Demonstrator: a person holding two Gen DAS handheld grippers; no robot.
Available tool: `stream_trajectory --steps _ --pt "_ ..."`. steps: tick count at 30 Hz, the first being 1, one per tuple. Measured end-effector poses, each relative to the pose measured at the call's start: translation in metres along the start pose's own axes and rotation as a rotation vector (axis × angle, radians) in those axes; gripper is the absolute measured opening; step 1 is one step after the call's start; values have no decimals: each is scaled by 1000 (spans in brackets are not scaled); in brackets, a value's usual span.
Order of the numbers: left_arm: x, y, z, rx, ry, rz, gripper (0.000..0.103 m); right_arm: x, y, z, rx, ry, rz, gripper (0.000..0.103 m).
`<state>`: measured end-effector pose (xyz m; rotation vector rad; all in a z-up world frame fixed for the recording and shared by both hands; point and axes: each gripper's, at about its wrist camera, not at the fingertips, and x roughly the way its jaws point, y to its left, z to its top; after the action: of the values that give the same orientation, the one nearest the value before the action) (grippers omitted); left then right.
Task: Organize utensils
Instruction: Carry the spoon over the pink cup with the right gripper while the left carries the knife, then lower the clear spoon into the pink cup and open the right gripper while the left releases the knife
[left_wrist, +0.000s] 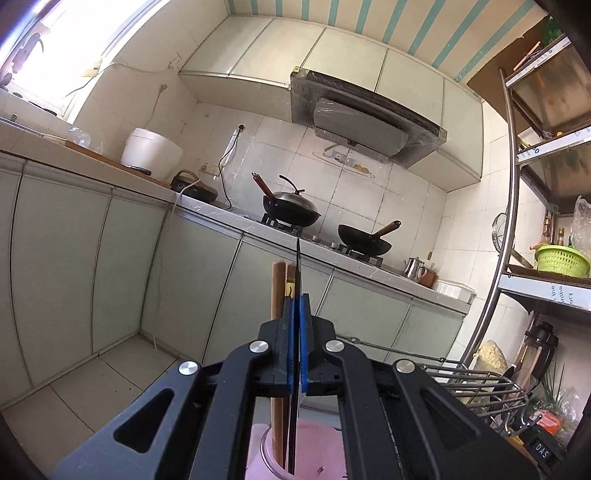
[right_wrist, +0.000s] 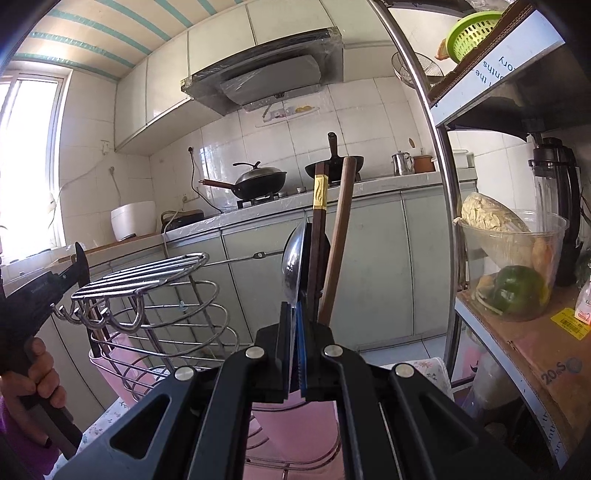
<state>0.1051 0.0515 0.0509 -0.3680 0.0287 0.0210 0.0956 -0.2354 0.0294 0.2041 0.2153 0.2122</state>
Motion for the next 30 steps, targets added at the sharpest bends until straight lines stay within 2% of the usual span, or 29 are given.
stream_trajectory --steps 14,30 --pt "-11 15 -25 -54 166 -42 1 0 -4 -10 31 58 -3 3" --pt "-15 20 -40 -65 289 -52 3 -5 -2 -12 39 100 9 7"
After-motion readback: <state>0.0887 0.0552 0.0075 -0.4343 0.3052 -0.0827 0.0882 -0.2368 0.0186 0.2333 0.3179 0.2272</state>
